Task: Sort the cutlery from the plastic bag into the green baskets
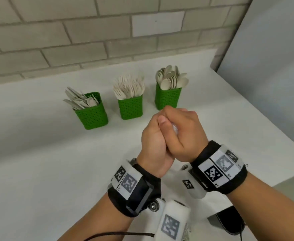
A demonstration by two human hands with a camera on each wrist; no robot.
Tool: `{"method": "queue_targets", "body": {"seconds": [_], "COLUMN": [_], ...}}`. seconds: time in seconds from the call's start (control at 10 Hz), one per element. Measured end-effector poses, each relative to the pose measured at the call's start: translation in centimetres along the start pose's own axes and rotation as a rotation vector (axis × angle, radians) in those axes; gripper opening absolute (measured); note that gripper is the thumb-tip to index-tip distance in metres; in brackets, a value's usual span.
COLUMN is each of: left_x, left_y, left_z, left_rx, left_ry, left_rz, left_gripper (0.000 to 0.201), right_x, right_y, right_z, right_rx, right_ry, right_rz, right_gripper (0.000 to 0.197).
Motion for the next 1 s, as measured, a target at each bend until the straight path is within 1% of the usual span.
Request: {"method": "queue_targets", "body": {"seconds": [0.1, 0.2, 0.3, 0.4, 0.5, 0.6, 0.7, 0.8, 0.9, 1.0], "left_x": [2.5, 7.4, 12.0, 14.3, 11.6, 4.0, -5.1, -13.3, -18.2, -20.3], "left_y": [0.6, 1.0, 2.5, 5.6, 8.5, 9.8, 8.8, 7.9, 7.8, 6.7], "left_z": [3.4, 8.0, 15.6, 24.2, 33.7, 42.4, 45.5, 45.5, 45.1, 44.6], "left_rx": [0.062, 0.235, 0.246, 0.245, 0.029, -0.276, -0.5, -0.642, -0.76, -0.723], "left_ry": [-0.359, -0.779, -0.955, -1.2, -1.368, -1.589, -1.775, -1.911, -1.956, -1.951], "left_rz": [0.007, 0.248, 0.558, 0.836, 1.025, 1.084, 0.894, 0.606, 0.397, 0.182], "left_gripper": [0.042, 0.026, 0.023, 0.019, 0.017, 0.016, 0.012, 0.013, 0.031, 0.032], "right_x": [-3.6, -8.2, -14.1, -17.8, -16.5, -11.9, -7.0, -3.9, -2.5, -0.2], "right_y": [4.4, 10.4, 19.7, 31.5, 44.8, 58.6, 68.1, 74.8, 78.4, 79.4], "right_z": [-3.3, -7.2, -12.3, -17.2, -23.6, -29.9, -35.6, -41.0, -45.2, -47.7], "right_rx": [0.205, 0.431, 0.698, 0.951, 1.284, 1.665, 1.909, 2.11, 2.266, 2.369], "right_ry": [-0.235, -0.613, -0.857, -1.018, -1.092, -1.156, -1.158, -1.006, -0.807, -0.996], "right_rz": [-0.024, -0.167, -0.42, -0.562, -0.64, -0.874, -1.023, -1.083, -1.052, -1.099], "right_gripper": [0.028, 0.035, 0.027, 0.042, 0.047, 0.037, 0.032, 0.034, 0.053, 0.072]}}
Point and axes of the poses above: each hand's wrist, its own y-axis away from the middle knuckle, its own x-axis out of the palm, z = x × y, the point moved 9 cm from there along -y, towards the middle knuckle, and after that the axes turned 5 degrees about y, right-handed, at the moved point
